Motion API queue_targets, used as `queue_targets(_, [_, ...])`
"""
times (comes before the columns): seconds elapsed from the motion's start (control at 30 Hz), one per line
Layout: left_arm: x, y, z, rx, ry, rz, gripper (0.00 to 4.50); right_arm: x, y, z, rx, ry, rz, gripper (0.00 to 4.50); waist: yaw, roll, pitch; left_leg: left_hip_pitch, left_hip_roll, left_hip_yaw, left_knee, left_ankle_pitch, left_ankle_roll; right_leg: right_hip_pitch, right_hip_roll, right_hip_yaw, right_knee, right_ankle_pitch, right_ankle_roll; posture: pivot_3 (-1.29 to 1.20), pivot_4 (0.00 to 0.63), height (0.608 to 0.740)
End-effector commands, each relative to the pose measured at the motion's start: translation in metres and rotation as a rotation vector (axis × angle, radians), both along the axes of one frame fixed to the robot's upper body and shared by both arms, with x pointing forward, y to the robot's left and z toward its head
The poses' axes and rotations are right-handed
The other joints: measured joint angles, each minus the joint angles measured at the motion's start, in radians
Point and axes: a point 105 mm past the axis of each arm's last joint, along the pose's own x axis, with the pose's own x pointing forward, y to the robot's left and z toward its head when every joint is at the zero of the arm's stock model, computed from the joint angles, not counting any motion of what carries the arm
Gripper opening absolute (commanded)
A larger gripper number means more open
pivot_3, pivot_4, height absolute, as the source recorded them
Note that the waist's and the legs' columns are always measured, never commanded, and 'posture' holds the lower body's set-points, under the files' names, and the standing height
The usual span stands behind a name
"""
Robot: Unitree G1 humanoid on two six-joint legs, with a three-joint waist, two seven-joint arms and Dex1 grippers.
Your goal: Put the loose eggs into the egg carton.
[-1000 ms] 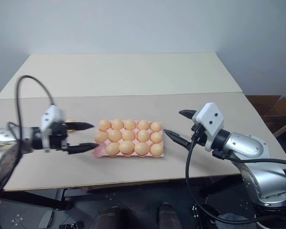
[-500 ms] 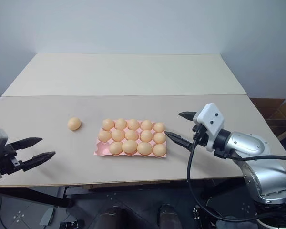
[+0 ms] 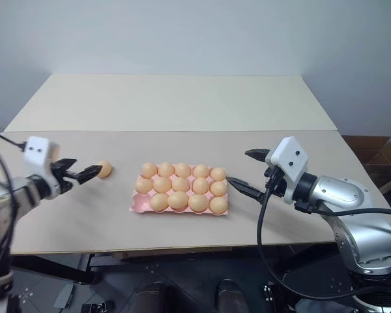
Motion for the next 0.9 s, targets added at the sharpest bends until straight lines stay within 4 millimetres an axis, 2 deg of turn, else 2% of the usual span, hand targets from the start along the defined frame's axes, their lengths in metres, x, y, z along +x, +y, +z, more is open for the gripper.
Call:
queue_targets(0.03, [0.021, -0.001, -0.005, 0.003, 0.053, 0.058, 4.46, -0.005, 0.003, 0.014, -0.009, -0.073, 0.009, 4.5, 0.0, -0.001, 0.0, -0.001, 0.0, 0.0, 0.0, 0.0, 0.0, 0.0, 0.0, 0.0, 0.0, 0.0, 0.0, 0.0, 0.15, 0.74])
queue_targets(0.17, [0.035, -0.009, -0.019, -0.001, 0.117, 0.036, 4.46, -0.006, 0.004, 0.015, -0.002, -0.078, 0.005, 4.5, -0.009, -0.001, 0.0, -0.002, 0.0, -0.001, 0.0, 0.0, 0.0, -0.001, 0.0, 0.0, -0.001, 0.0, 0.001, 0.0, 0.15, 0.74])
queue_targets(0.3, [0.038, -0.016, -0.018, 0.027, 0.133, -0.013, 3.23, -0.007, 0.003, 0.017, 0.007, -0.086, -0.01, 4.5, -0.01, -0.001, 0.0, -0.003, 0.0, -0.001, 0.0, 0.0, 0.0, -0.001, 0.0, -0.001, -0.001, 0.0, 0.001, 0.0, 0.15, 0.74])
queue_targets(0.43, [0.033, -0.018, -0.005, 0.068, 0.088, -0.055, 1.9, -0.007, 0.002, 0.019, 0.016, -0.094, -0.03, 4.5, -0.009, -0.001, 0.0, -0.003, 0.0, -0.001, 0.001, 0.0, 0.0, -0.001, 0.0, -0.001, -0.001, 0.001, 0.001, 0.0, 0.15, 0.74])
queue_targets(0.47, [0.03, -0.021, 0.002, 0.081, 0.062, -0.09, 1.78, -0.008, 0.002, 0.019, 0.018, -0.094, -0.033, 4.5, -0.011, -0.001, 0.0, -0.003, 0.0, -0.001, 0.001, 0.0, 0.0, -0.001, 0.0, -0.001, -0.001, 0.001, 0.001, 0.0, 0.15, 0.74])
queue_targets(0.57, [0.006, -0.04, 0.029, 0.1, -0.036, -0.33, 1.78, -0.011, 0.002, 0.019, 0.021, -0.095, -0.037, 4.5, -0.014, -0.001, 0.0, -0.004, 0.0, -0.001, 0.0, 0.0, 0.0, -0.002, 0.0, -0.001, -0.001, 0.0, 0.001, 0.0, 0.15, 0.74])
queue_targets(0.67, [-0.015, -0.052, 0.038, 0.12, -0.075, -0.519, 1.78, -0.012, 0.002, 0.018, 0.021, -0.095, -0.039, 4.5, -0.017, -0.001, 0.0, -0.003, 0.0, -0.001, -0.001, 0.0, 0.0, -0.003, -0.001, 0.0, -0.001, 0.0, 0.001, 0.0, 0.15, 0.74])
queue_targets(0.8, [-0.053, -0.074, 0.025, 0.136, -0.004, -0.848, 1.78, -0.011, 0.005, 0.017, 0.025, -0.096, -0.034, 4.5, -0.018, 0.0, 0.0, -0.002, 0.001, 0.0, -0.001, 0.0, 0.0, -0.003, -0.001, 0.0, -0.001, -0.001, -0.001, 0.0, 0.15, 0.74])
queue_targets(0.9, [-0.053, -0.083, 0.014, 0.117, 0.022, -0.899, 1.78, -0.011, 0.006, 0.017, 0.028, -0.098, -0.034, 4.5, -0.011, 0.0, 0.0, -0.002, 0.001, 0.0, 0.0, 0.0, 0.0, -0.002, -0.001, 0.0, 0.0, -0.001, -0.001, 0.0, 0.15, 0.74])
